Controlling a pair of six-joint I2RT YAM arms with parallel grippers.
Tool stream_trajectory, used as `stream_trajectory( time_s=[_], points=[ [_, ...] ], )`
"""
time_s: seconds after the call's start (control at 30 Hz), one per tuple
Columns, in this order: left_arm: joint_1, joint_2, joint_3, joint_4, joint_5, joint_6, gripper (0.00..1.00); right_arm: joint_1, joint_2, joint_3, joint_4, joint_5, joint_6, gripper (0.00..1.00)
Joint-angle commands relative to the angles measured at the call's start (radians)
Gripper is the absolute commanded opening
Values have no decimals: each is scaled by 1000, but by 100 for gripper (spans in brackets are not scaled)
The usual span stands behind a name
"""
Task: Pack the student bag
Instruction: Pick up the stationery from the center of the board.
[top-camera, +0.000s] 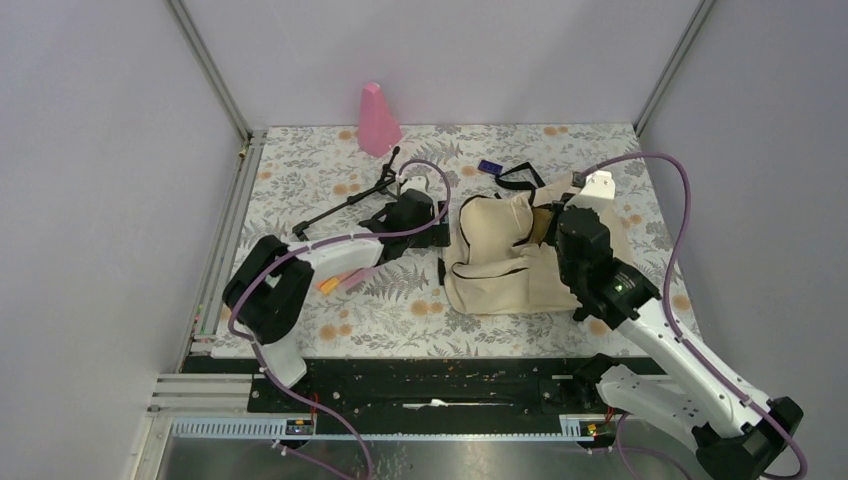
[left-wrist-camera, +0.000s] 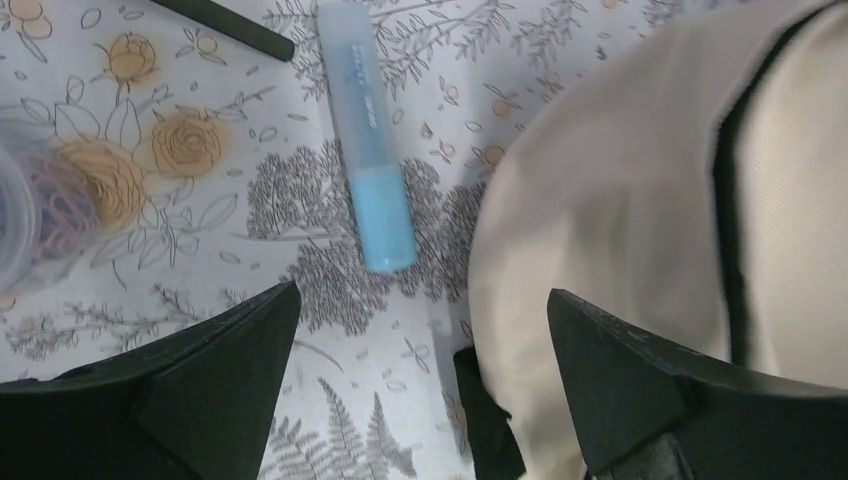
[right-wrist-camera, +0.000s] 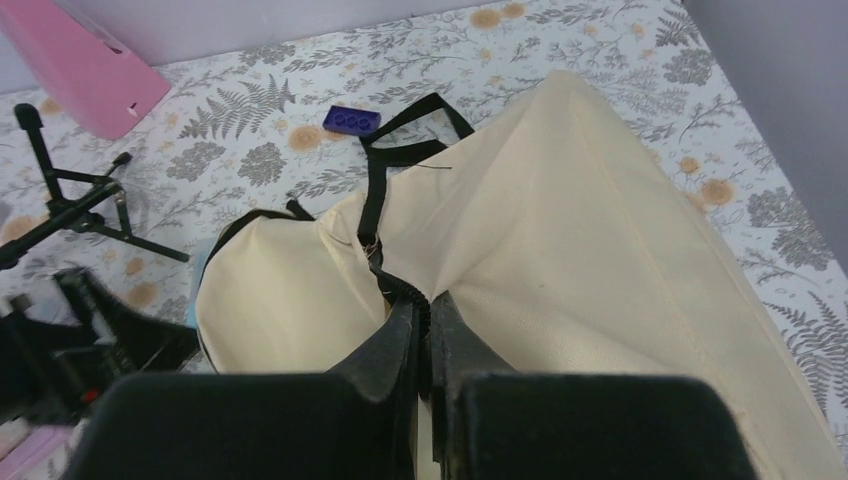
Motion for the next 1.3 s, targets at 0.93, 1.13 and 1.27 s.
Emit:
stream_trajectory(
  time_s=[0.93,1.13,1.27],
  points=[
    [29,252,174,-32,-50,39,39,-1,-292,-159,-1,-72,245,0],
    [34,271,188,-42,-51,54,19,-1,-297,-158,-8,-73,246,0],
    [34,223,147,-15,-53,60,4,-2,-301,-162,-9,-66,239,0]
  ],
)
